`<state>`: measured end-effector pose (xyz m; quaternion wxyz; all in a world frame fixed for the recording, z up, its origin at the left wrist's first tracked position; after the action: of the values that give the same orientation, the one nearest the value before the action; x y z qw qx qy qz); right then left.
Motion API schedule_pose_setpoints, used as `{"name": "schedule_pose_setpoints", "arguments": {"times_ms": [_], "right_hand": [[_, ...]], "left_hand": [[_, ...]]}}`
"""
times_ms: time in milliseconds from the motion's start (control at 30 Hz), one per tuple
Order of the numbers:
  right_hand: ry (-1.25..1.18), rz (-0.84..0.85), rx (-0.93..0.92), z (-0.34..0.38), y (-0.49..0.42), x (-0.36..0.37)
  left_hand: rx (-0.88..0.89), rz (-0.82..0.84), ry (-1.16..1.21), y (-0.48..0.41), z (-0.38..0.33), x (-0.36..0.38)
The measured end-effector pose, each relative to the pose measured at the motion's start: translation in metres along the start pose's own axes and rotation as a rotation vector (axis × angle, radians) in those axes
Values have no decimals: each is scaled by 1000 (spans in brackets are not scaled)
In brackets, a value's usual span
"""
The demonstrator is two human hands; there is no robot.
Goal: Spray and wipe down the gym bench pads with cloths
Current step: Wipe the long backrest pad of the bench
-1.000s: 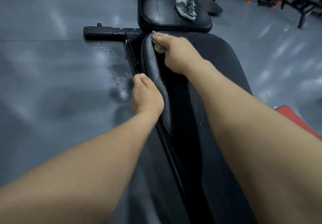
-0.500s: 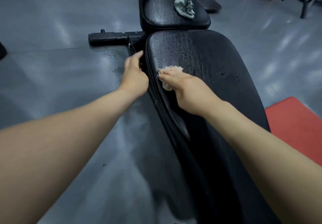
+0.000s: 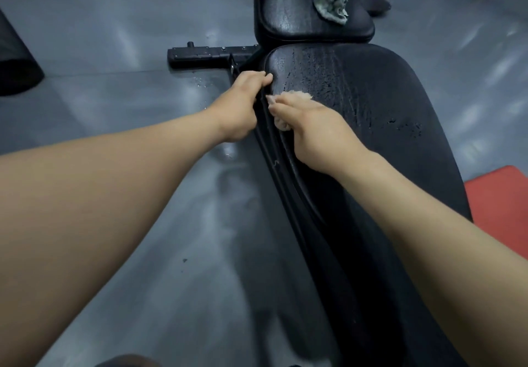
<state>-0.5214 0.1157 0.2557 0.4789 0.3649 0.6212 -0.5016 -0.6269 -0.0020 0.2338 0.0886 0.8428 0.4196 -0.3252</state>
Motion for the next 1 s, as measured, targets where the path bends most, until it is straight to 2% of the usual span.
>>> {"name": "schedule_pose_setpoints", "arguments": {"times_ms": [133, 367, 533, 667, 867, 1000], "right_hand": [[29, -6, -95, 18, 34, -3], [14, 43, 51, 0, -18, 1], [-8, -31, -2, 15, 28, 1], [9, -20, -31, 18, 57, -3], [-59, -45, 112, -12, 13, -2], [-59, -71, 116, 0, 31, 1]], "left_hand": [[-1, -3, 33, 3, -2, 1], [-16, 24, -26, -1, -1, -4], [-21, -5, -43, -1, -1, -1], [-17, -47, -30, -2, -4, 0], [-69, -116, 1, -5, -6, -3], [-86, -166, 37, -9, -13, -7]]}}
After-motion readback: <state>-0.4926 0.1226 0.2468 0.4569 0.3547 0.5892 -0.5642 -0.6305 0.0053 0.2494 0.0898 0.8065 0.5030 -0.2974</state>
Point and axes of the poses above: each hand's wrist, its own y-axis away from the middle knuckle, its own x-axis out of the palm, z = x × y, the point moved 5 cm from there along -y, towards the middle knuckle, and after that the axes turned 8 degrees about y, right-handed, at the moved point
